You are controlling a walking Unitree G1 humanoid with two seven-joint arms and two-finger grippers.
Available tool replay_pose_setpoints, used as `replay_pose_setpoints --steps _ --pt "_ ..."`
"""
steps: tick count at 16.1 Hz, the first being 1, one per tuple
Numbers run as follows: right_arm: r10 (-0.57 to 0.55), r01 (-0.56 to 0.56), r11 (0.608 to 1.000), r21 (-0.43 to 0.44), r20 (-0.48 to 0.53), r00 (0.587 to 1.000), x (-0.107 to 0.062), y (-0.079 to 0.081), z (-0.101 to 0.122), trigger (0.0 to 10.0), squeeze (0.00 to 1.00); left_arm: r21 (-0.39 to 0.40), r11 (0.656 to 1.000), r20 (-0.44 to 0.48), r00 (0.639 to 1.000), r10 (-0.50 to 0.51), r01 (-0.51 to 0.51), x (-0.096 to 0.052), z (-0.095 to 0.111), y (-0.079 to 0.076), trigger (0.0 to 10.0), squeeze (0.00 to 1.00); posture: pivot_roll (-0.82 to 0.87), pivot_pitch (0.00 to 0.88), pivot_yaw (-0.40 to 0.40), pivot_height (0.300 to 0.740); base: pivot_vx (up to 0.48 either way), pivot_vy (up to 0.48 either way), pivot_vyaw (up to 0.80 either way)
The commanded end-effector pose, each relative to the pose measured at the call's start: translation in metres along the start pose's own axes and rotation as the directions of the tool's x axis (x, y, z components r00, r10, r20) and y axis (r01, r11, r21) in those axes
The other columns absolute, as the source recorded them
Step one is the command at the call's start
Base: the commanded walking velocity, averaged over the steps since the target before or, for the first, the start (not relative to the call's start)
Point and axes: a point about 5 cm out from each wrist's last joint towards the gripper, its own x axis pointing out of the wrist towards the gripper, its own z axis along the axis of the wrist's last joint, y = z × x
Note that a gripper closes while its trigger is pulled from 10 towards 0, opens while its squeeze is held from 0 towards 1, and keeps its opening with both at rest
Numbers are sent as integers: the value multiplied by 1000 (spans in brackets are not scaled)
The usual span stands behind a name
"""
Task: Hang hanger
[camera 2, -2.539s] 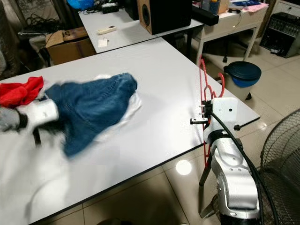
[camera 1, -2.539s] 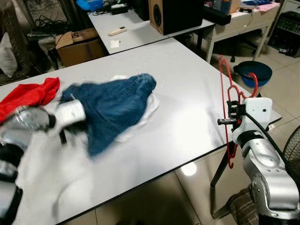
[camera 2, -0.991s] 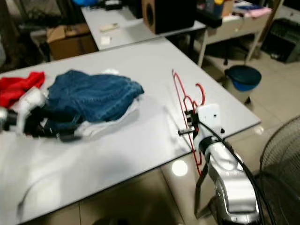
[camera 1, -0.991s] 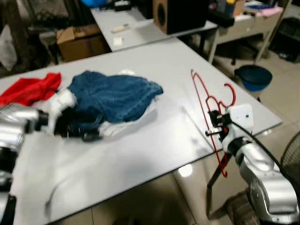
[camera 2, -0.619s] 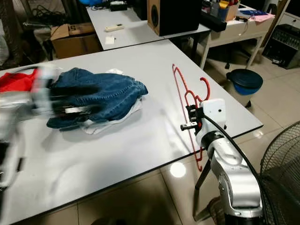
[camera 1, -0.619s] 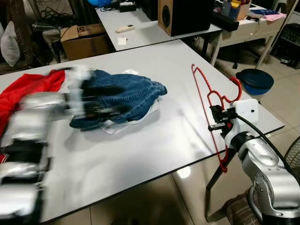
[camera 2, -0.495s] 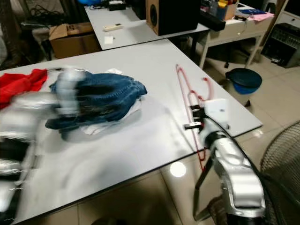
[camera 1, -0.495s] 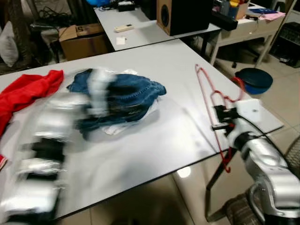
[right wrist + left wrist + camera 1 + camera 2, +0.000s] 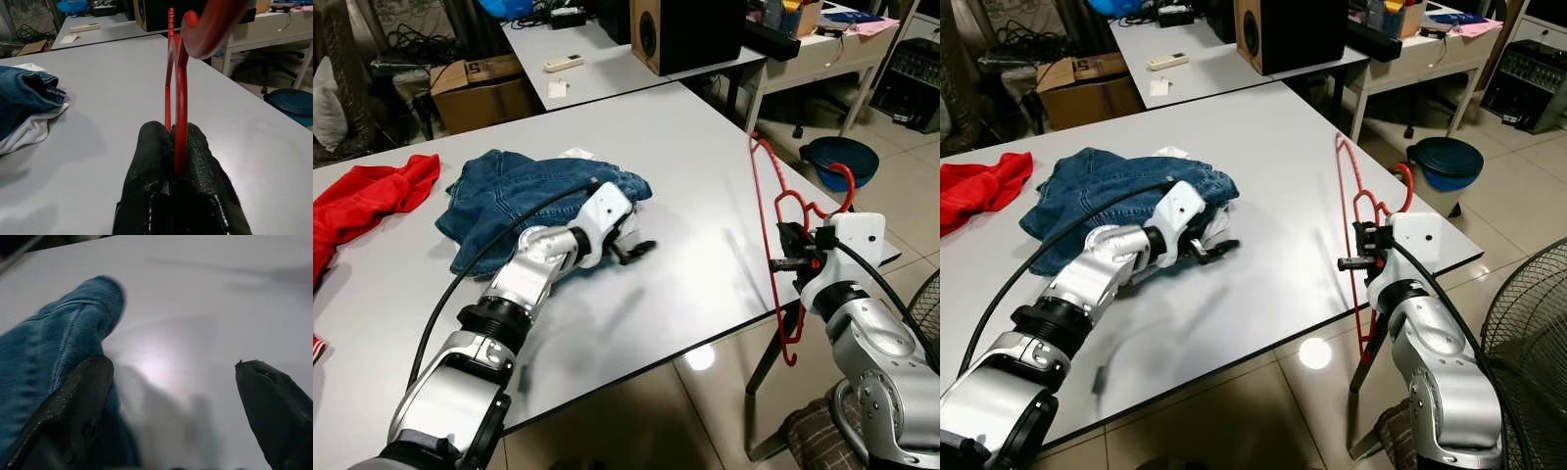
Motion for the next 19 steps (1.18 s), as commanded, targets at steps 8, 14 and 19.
replay_pose_setpoints --steps 8,14,19 --pt "88 -87 996 -19 25 996 5 18 6 10000 0 101 984 231 965 122 -148 -7 28 19 0 0 -78 0 92 740 0 0 0" --pt "93 -92 995 -27 35 995 7 20 8 10000 0 164 961 -27 973 230 -223 -4 -11 24 0 0 -95 0 101 740 0 0 0" --pt "89 -88 996 -34 38 995 8 21 8 10000 0 171 956 -50 967 251 -239 -5 -16 28 0 0 -96 0 105 740 0 0 0"
